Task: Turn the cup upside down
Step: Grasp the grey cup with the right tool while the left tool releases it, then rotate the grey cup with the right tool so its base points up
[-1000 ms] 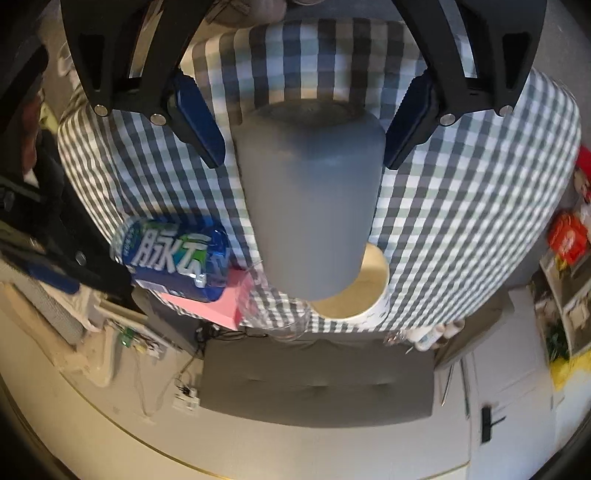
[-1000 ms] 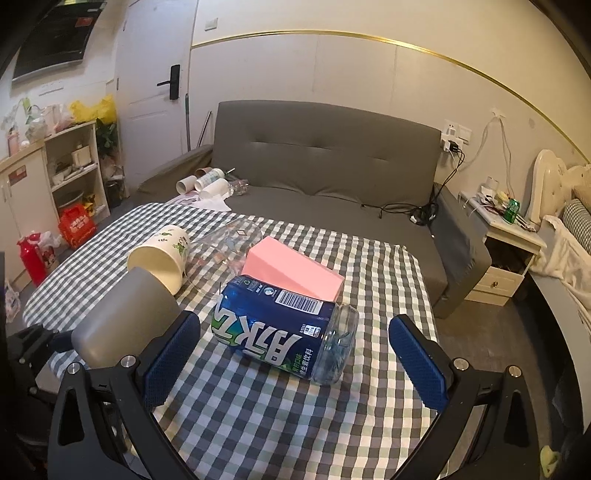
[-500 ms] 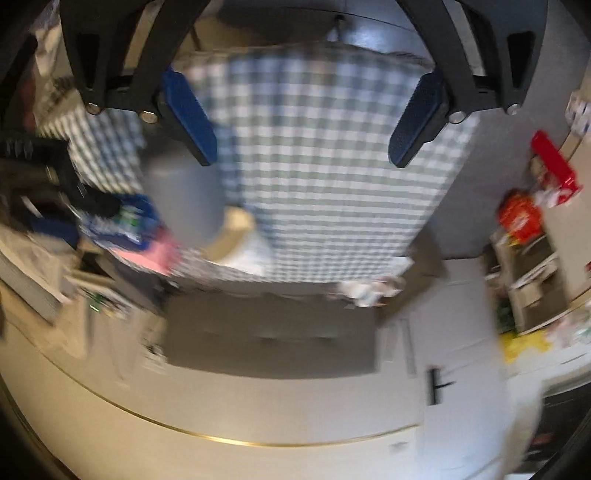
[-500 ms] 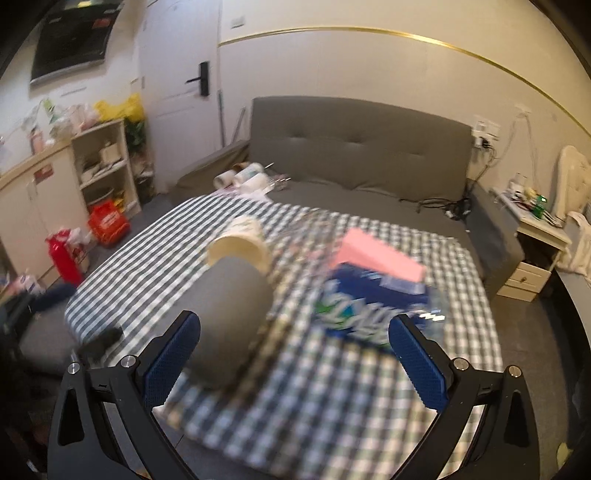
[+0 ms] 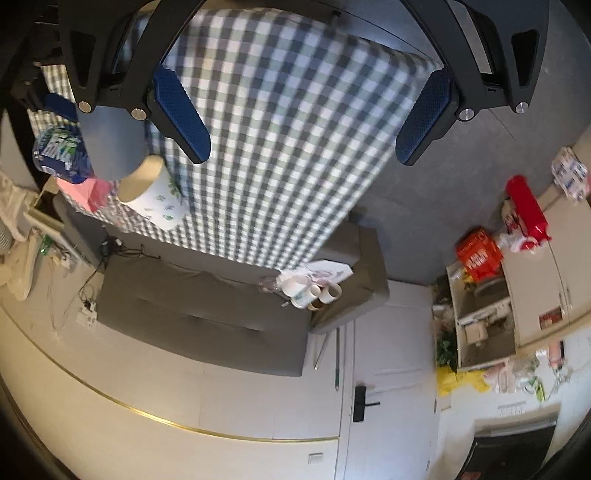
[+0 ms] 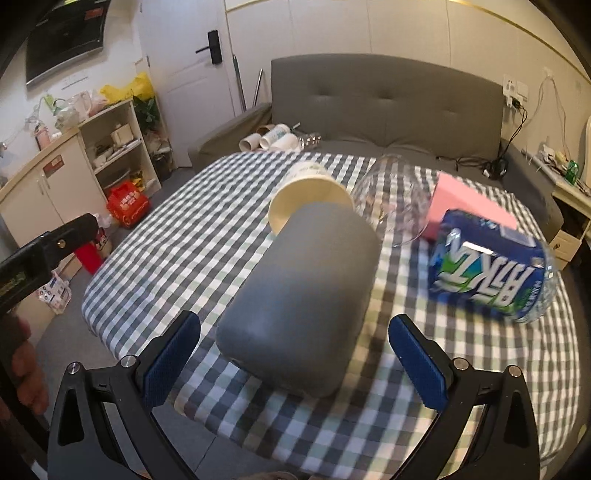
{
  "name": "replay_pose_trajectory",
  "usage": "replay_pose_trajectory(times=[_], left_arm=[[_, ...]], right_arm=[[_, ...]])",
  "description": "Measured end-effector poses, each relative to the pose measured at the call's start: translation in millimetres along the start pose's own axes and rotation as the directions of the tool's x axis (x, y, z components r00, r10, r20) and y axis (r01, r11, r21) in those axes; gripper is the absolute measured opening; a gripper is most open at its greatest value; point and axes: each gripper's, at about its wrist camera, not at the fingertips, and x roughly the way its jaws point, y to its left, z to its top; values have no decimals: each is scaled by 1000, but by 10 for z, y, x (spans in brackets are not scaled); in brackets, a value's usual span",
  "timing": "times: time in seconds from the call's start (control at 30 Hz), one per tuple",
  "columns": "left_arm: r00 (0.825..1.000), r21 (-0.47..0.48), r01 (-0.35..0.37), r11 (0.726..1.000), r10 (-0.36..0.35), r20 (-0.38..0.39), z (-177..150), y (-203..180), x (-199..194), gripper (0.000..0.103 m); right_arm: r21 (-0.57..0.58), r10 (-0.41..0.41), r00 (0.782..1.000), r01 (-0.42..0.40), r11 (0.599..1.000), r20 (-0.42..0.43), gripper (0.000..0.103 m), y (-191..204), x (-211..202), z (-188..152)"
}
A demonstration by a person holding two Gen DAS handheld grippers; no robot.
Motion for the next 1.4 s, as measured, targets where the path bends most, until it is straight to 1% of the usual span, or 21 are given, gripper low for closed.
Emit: replay_pose_trajectory(times=[0.1,0.13,0.2,0.3,0.33,0.43,0.6,0.83,1.0,1.2,1.4], left_arm=[[1000,-12,12,1000,-12,-5,-66,-29,-14,103],[1000,-9,22,1000,-22,-8,-73,-43,-14,103],[1000,7,22,1000,-22,1,-76,-79,-38,103],[1000,10,26,1000,-26,1,-81,-107,-45,103],[1000,7,28,1000,-28,-6,-87,-110,-36,103],[999,0,31,1000,-31,-17,-101,-124,-22,103],[999,5,35,999,-35,-25,-115,-170,-16,103],[999,19,31,999,-31,-29,-119,-227,-28,103],[999,16,25,1000,-24,-36,-131,-220,-15,103],[998,19,34,999,-33,-53,-156,-240,20,103],[997,24,38,999,-36,-62,-176,-256,49,103]], right_arm=[[7,-18,999,19,1000,-37,102,-31,113,-15],[5,-25,998,25,1000,-51,98,-37,146,-18],[6,1,998,-1,1000,-58,94,-38,162,-13],[-35,4,999,-6,999,-47,83,22,137,-20],[-46,1,999,-3,999,-46,82,31,124,-23],[-60,7,999,-9,998,-37,81,34,56,-29],[-89,-6,1000,8,996,21,80,71,-162,-20],[-130,-10,996,22,991,89,77,97,-315,21],[-119,0,995,12,993,102,77,78,-348,31],[-99,30,991,-17,995,131,75,61,-424,87],[-91,39,991,-27,996,129,74,41,-396,100]])
